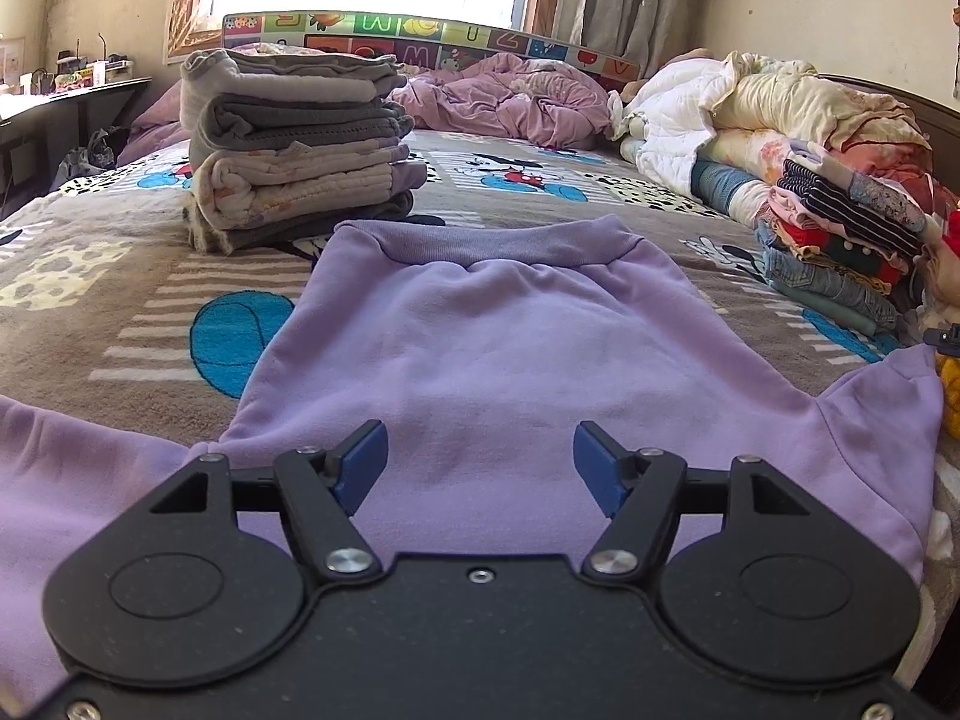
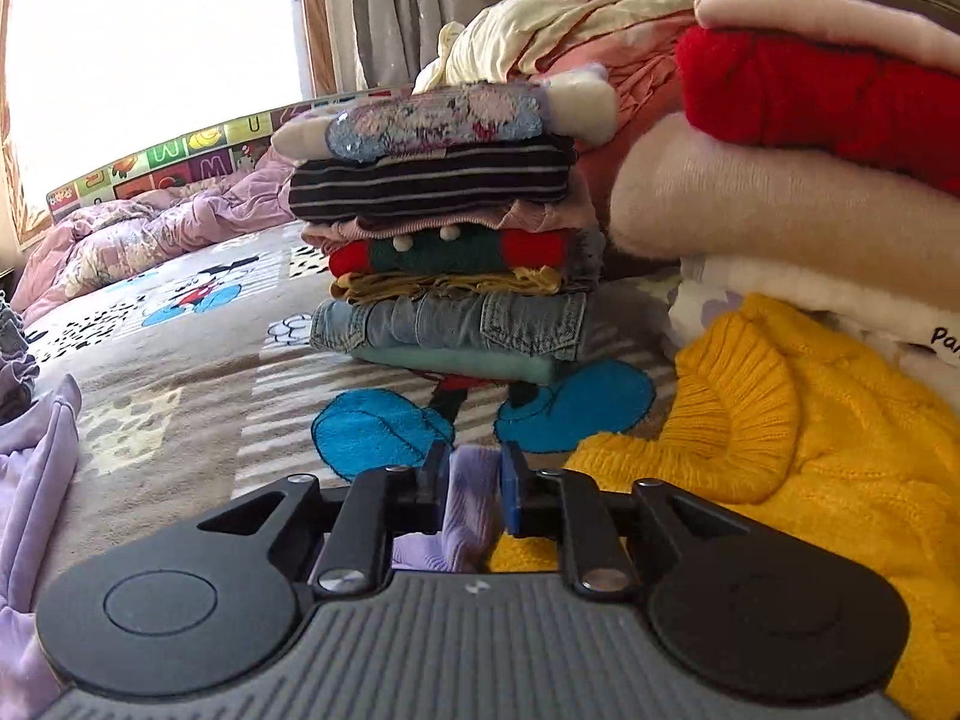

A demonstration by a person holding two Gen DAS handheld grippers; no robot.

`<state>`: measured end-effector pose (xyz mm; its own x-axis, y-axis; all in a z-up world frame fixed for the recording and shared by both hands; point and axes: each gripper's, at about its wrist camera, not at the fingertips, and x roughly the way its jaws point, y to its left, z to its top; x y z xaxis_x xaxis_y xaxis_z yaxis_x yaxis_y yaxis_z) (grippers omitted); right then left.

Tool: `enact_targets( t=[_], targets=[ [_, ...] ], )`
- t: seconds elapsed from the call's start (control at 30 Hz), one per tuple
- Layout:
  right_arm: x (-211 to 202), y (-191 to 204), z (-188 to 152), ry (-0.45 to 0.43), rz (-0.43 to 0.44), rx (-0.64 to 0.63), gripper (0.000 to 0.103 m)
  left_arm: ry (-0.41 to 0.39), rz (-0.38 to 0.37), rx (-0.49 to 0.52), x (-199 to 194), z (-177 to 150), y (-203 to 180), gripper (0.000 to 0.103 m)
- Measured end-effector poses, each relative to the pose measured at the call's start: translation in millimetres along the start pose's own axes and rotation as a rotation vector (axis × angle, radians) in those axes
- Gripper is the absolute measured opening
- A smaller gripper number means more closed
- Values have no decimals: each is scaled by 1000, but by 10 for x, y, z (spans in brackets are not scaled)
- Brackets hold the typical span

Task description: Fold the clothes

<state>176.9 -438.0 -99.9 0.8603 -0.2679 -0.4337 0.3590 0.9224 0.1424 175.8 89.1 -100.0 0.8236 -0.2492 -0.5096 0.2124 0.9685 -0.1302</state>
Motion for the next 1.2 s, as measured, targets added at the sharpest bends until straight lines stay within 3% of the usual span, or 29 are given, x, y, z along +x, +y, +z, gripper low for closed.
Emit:
enact_targets(
  t=[0.03, 0.1, 0.17, 0.27, 0.3, 0.37, 0.43, 0.5, 0.57, 0.63, 0.7, 0.8, 0.9, 1.1, 1.17, 1.2],
  targets=[
    [-93, 48, 5, -39, -2, -15, 42, -1, -1, 0, 1, 3, -8, 68],
    [-272, 203, -2, -102, 19, -71, 41, -3, -3, 1, 3, 9, -23, 68],
    [-403, 381, -67, -120, 102, -117, 42, -2, -8, 7, 12, 14, -52, 68],
    [-375, 704, -346, 10, 245, -265, 39, 0, -17, 26, 29, 15, -112, 68],
    [-320, 779, -455, 66, 253, -316, 39, -1, -17, 32, 28, 17, -123, 68],
    [-93, 642, -595, 159, 183, -287, 40, -5, -18, 39, 15, 21, -134, 68],
    [-65, 336, -563, 133, 167, -145, 42, -11, -19, 38, -8, 25, -119, 68],
    [-163, 264, -481, 110, 152, -138, 42, -14, -18, 29, -11, 32, -91, 69],
    [-281, 203, -403, 67, 197, -102, 44, -13, -14, 20, 0, 39, -73, 69],
    [-263, 202, -338, 45, 179, -123, 46, -10, -14, 15, 18, 45, -82, 69],
    [-82, 152, -295, 84, 147, -122, 46, -9, -19, 19, 26, 48, -108, 69],
    [210, 20, -258, 146, 47, -181, 17, -9, -23, 39, 23, 43, -142, 69],
    [321, -231, -160, 147, 47, -129, 21, -8, -20, 42, 16, 36, -114, 69],
    [414, -357, -151, 158, -20, -281, 18, -1, -7, 25, 19, 21, -20, 69],
    [366, -351, -102, 152, -9, -231, 19, -3, -6, 25, 8, 21, -12, 69],
    [301, -334, -82, 140, 4, -204, 26, -5, -6, 25, 0, 24, -11, 69]
  ],
)
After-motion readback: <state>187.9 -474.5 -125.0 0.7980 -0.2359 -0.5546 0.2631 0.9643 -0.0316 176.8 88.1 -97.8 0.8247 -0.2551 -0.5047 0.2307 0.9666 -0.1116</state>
